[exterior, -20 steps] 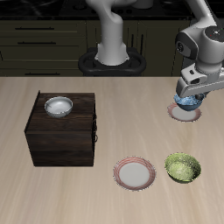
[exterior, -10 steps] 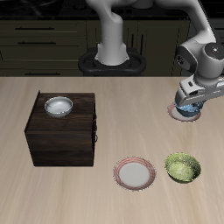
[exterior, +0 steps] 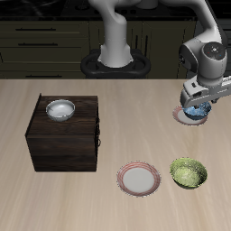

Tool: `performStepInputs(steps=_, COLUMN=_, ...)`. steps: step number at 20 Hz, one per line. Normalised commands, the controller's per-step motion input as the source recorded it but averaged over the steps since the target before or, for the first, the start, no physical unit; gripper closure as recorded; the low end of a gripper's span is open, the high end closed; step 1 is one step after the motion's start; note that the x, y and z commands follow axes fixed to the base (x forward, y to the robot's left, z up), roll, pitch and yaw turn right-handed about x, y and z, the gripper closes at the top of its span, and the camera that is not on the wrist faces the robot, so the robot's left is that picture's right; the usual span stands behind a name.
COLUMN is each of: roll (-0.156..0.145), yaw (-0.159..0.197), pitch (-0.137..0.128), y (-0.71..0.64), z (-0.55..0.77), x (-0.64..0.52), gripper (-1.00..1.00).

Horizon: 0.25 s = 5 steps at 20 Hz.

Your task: Place the blue bowl onto the plate that is on the left side of the table

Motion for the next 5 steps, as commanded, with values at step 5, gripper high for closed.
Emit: performStepInputs(steps=5, roll=0.055, yaw=-0.044, pitch=-0.059, y=-0.21, z=0.43, x=-0.08, gripper=-1.00)
